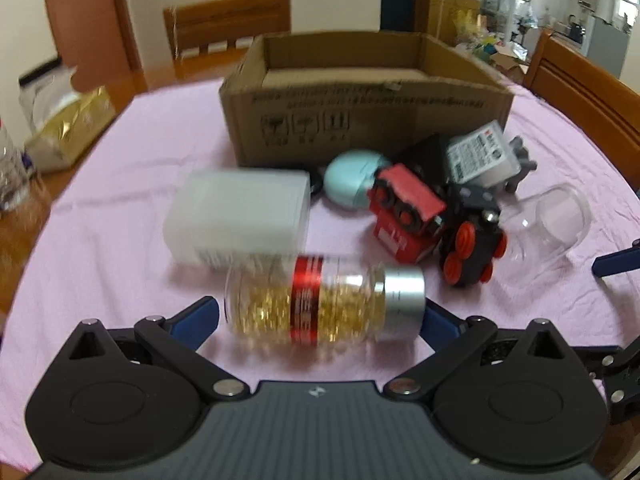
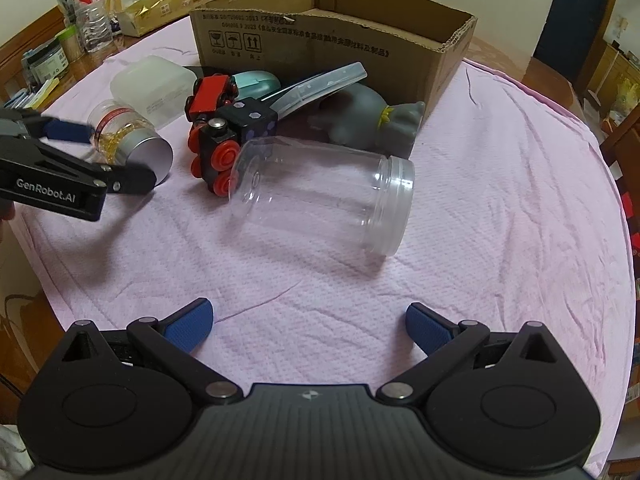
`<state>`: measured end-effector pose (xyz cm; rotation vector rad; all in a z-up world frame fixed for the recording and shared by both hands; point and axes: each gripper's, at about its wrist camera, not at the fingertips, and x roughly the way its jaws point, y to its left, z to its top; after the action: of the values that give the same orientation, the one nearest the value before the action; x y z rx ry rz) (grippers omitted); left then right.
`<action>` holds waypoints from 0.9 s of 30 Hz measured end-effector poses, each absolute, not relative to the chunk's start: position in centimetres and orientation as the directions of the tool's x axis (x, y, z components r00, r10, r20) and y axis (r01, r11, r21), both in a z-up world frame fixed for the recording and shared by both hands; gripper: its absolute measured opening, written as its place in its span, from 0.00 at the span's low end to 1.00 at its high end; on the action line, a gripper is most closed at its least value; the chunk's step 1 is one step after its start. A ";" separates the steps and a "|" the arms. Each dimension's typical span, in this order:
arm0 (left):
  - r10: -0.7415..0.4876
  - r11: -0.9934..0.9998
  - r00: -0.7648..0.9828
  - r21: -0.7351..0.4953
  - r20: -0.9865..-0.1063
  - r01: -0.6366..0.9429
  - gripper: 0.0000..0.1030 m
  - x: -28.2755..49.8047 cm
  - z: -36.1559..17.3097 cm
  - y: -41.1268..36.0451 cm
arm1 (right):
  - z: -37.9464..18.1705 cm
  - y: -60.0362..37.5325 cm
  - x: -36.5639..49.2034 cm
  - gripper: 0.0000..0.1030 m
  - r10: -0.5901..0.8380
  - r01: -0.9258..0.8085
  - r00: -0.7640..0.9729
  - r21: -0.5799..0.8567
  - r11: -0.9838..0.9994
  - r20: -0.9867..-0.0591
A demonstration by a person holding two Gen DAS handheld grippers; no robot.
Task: Organize rigid objects
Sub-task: 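Grasp the gold-capsule bottle with the left tool while the right tool grasps the clear jar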
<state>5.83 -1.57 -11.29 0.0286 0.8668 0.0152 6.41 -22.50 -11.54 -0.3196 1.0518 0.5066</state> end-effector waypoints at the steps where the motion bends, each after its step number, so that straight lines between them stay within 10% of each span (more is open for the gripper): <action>1: 0.015 1.000 0.647 0.023 -0.763 0.003 0.99 6.0 -11.1 -1.6 | -11.5 -22.5 6.4 1.00 0.242 -0.538 0.399 -0.012 0.843 -0.884; 27: -0.054 0.999 0.601 -0.041 -0.797 0.035 0.91 6.2 -11.1 0.0 | -9.3 -19.4 10.3 1.00 0.149 -0.393 0.468 -0.054 0.918 -0.871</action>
<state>6.20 -0.01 -11.07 -0.0219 0.9243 -0.0514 10.25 -19.37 -9.27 -0.2622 1.0336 0.3367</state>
